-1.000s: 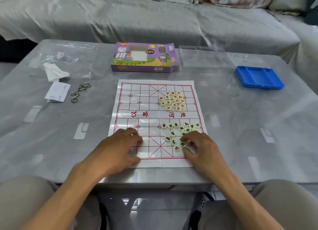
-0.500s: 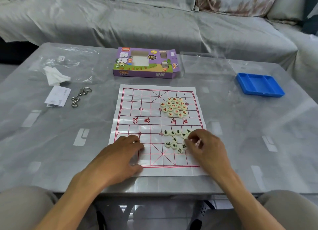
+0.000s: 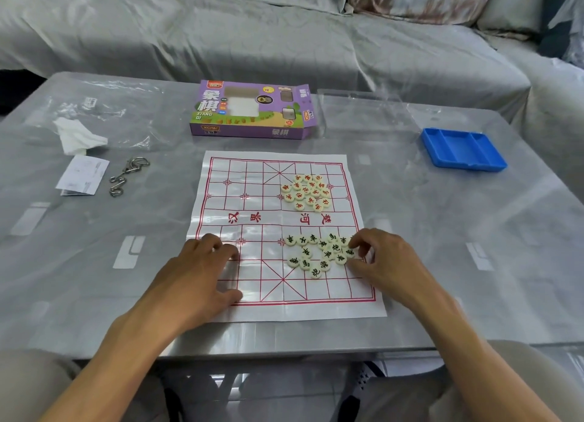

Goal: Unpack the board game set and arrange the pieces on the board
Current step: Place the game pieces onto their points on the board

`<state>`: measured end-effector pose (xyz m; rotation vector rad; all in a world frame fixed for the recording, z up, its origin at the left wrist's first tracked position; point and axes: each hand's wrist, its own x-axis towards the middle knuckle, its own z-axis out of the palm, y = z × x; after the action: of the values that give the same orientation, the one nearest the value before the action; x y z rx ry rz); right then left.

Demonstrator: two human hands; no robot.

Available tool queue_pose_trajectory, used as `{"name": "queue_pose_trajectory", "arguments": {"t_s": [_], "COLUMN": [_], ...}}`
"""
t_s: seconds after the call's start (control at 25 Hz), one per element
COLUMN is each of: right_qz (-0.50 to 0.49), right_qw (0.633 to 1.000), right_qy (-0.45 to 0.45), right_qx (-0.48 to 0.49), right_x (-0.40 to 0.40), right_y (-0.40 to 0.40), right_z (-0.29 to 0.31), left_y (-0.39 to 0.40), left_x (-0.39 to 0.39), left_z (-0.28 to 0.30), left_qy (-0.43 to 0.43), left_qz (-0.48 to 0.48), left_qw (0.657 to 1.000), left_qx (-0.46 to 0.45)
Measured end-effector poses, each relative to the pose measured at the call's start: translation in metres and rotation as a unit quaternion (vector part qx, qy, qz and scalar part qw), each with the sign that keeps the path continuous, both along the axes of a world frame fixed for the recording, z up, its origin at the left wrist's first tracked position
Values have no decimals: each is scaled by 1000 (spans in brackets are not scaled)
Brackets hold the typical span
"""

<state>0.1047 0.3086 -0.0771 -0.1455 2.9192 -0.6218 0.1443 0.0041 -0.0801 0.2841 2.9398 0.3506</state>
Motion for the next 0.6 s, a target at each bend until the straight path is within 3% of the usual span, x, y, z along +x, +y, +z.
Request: {"name": "queue_pose_trajectory", "arguments": {"t_s": [0.36, 0.6], "right_qz": [10, 8], "right_qw": [997, 998], "right_qy": [74, 68], "right_qx": [-5, 16], "right_x": [-10, -21], "right_y": [-7, -7], "right_z": [-8, -14], "left_y": [-3, -4], "left_x": [2, 3], "left_z": [2, 4], "left_qy": [-20, -24], "left_qz": [3, -1], "left_qw": [1000, 1000], "left_qx": [-11, -15]}}
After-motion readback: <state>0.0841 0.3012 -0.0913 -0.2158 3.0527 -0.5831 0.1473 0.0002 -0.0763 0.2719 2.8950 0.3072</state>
